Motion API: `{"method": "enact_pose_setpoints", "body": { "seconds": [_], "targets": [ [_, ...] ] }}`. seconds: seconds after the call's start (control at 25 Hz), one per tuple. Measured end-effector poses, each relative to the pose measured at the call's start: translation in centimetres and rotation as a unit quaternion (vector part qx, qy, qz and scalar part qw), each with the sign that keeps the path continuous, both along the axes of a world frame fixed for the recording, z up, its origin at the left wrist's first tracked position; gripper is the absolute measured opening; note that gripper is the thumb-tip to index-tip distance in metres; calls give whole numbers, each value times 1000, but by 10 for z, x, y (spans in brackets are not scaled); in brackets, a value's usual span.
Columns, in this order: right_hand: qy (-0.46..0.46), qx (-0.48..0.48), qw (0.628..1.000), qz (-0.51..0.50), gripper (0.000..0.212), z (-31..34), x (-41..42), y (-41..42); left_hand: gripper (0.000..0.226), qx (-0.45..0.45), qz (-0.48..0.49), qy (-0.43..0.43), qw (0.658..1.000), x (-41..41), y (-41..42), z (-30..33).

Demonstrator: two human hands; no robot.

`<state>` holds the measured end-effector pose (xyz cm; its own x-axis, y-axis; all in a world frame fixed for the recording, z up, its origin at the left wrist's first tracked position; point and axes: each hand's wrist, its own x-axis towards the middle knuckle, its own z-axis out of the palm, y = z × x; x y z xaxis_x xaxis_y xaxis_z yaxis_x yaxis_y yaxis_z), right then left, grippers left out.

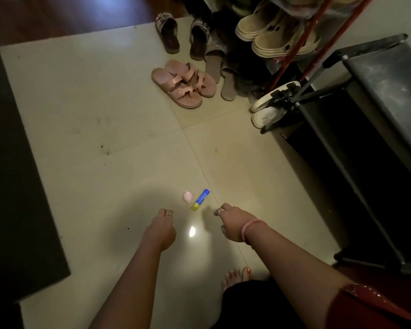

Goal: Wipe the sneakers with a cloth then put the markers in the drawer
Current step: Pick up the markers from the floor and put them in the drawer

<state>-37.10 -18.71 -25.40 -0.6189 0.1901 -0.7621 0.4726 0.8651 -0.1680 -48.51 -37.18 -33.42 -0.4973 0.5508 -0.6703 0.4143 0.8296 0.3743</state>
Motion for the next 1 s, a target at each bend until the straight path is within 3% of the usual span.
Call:
{"method": "enact_pose_setpoints", "body": {
  "seconds": [0.4,0.56,1.0],
  "targets": [
    [-51,39,989,137,46,-56,-27,15,57,6,42,0,999,-17,-3,-38],
    [-49,20,995,88,55,-83,-39,18,61,4,43,-1,999,-14,-6,-51],
    [16,1,993,113,63,-135,-52,12,64,-10,5,0,1000,-18,14,-64]
  ]
}}
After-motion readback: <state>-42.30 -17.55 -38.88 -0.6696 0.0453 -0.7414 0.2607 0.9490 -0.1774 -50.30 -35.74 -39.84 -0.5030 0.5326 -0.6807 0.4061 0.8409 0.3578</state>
